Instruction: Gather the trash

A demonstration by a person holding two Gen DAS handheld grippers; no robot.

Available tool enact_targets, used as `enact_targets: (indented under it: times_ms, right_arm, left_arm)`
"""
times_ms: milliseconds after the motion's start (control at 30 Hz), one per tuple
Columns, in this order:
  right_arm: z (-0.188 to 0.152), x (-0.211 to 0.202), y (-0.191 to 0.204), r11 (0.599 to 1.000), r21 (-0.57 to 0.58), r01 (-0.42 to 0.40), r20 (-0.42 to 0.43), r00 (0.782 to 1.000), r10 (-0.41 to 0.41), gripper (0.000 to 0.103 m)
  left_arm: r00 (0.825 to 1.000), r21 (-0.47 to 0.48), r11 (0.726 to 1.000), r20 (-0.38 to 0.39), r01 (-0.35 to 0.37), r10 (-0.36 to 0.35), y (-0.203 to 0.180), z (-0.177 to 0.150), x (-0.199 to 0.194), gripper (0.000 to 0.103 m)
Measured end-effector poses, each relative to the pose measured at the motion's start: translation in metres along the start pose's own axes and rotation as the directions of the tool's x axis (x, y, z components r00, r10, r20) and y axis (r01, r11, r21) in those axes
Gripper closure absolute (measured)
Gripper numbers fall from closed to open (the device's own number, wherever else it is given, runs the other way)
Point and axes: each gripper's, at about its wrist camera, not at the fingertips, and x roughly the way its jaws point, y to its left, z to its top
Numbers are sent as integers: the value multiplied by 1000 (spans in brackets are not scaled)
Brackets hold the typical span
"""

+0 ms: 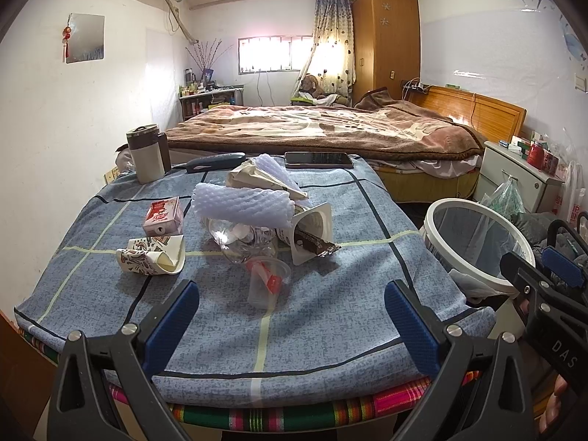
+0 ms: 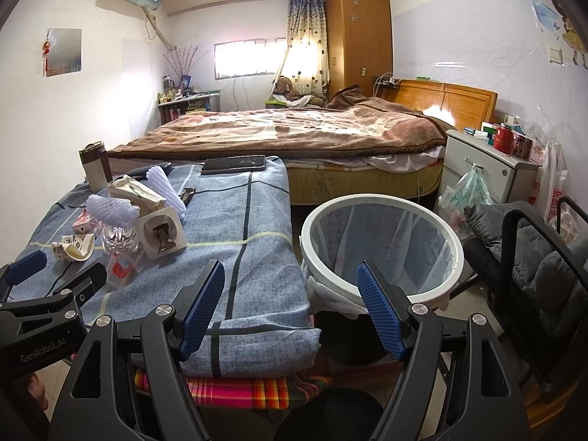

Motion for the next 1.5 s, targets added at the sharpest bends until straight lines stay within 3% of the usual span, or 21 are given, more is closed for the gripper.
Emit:
enact_targets:
  times_ms: [1500]
  right_arm:
    - [1, -1, 0, 1000, -2, 5, 3, 1000, -5, 27]
  left_arm:
    - [1000, -3, 1000, 3, -5, 5, 8, 0, -6, 1]
